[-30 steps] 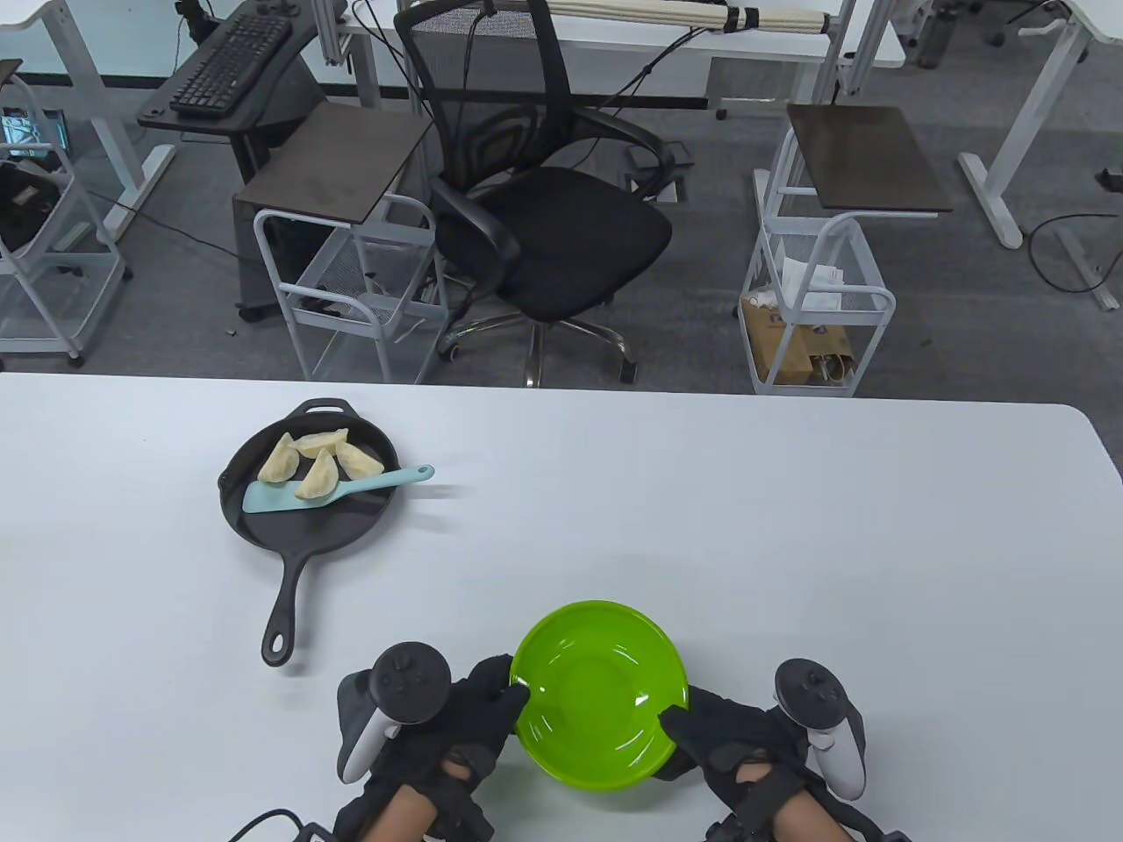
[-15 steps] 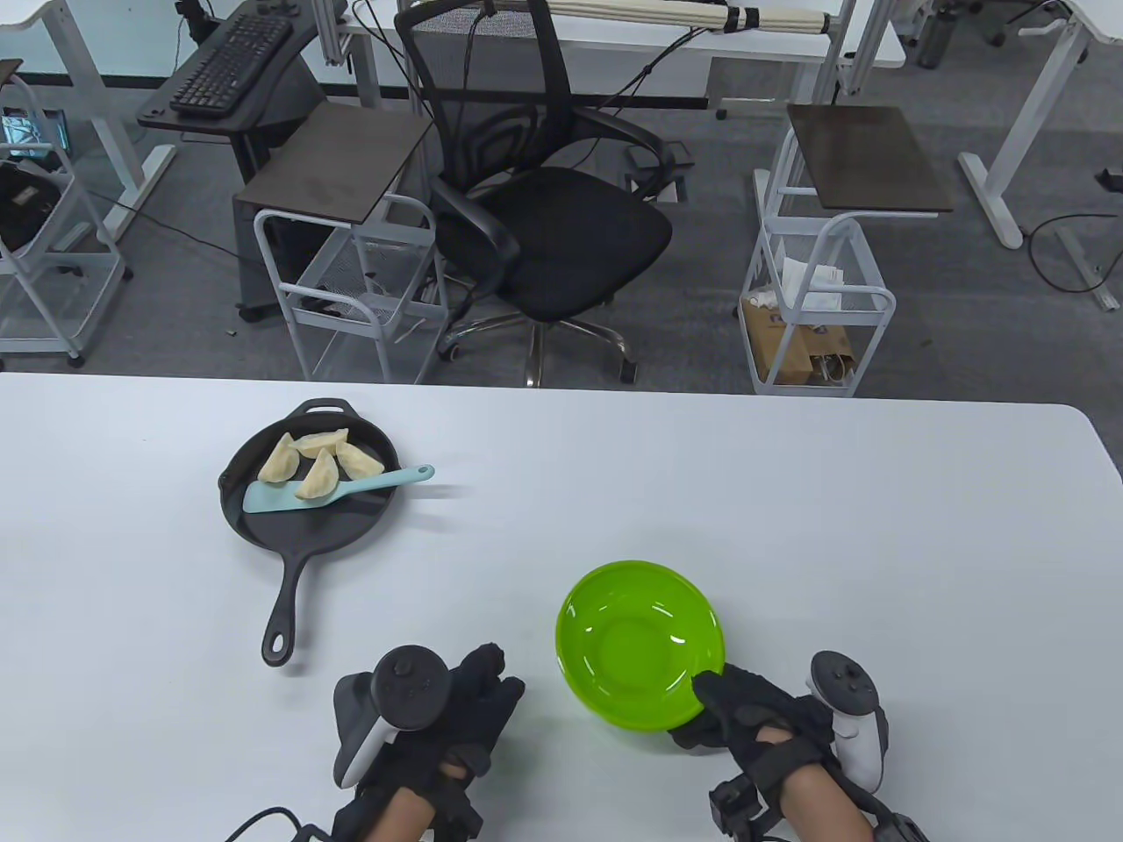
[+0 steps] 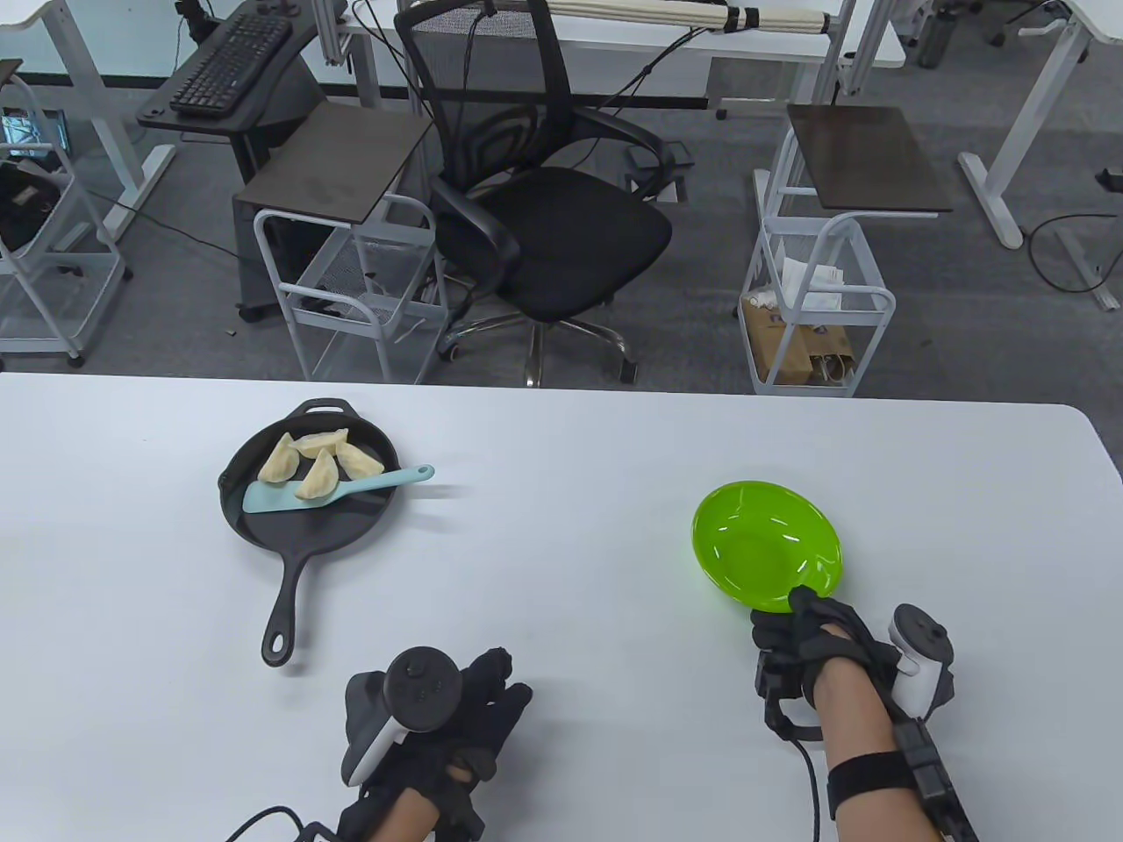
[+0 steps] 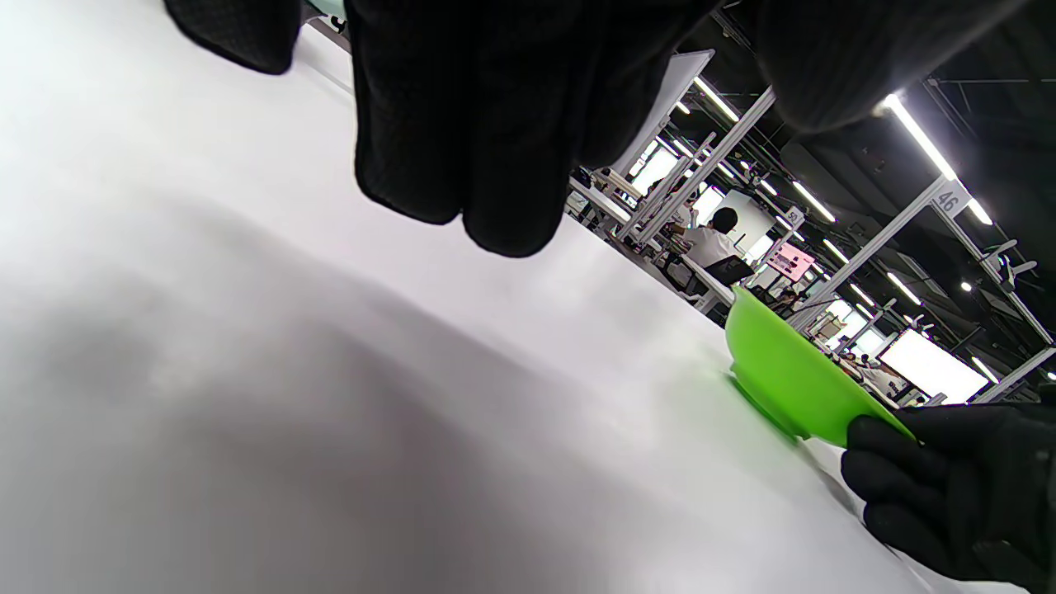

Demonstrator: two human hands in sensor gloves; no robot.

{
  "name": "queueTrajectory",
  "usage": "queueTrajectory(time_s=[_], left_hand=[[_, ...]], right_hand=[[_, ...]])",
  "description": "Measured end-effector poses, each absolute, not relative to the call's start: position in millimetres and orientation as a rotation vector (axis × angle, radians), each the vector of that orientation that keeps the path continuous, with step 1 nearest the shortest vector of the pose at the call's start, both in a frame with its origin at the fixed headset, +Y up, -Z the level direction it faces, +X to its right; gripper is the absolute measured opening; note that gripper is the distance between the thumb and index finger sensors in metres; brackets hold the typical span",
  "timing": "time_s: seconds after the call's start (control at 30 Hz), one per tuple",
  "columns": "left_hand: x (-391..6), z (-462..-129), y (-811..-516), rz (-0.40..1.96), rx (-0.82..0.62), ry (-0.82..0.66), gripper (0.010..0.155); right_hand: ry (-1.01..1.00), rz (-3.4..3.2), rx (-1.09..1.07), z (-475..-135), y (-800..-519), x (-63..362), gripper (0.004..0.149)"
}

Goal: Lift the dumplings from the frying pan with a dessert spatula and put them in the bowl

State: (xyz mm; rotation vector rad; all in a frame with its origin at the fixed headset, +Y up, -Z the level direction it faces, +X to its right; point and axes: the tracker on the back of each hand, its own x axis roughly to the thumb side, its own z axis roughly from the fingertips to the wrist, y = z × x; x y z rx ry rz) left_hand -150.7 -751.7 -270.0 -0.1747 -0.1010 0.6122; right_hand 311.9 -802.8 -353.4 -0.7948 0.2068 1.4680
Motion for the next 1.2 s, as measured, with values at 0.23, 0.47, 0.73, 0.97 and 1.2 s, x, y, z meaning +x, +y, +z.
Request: queueTrajectory(time_s=[0.23,0.47,0.73,0.97,1.2], left_hand=[[-151.6,-270.0,-751.5,0.606,-0.173,-0.098,0.068],[-157.0,-267.8,-750.8,0.597,-0.177,-0.093,0.067],[-169.4,-268.7,-751.6,0.594,-0.168,-0.041,0.068],[-170.6,-268.8,-756.6,0.571,-0.177,-0.022,0.068],[-168.3,-270.3,-760.8,0.542,-0.203,-0.022,0.069]], right_hand=[[0.143,1.355,-0.72,-355.2,-809.3,313.1,0.065],[0.265,1.61,-0.506,-332.6,-794.1,301.6,0.065],[0.032,2.131,-0.141,-284.8,-733.3,271.2,0.067],[-0.069,2.485,0.014,-269.6,-736.4,244.0,0.067],[-0.034,2.584,0.114,-264.3,-736.8,229.9,0.07]])
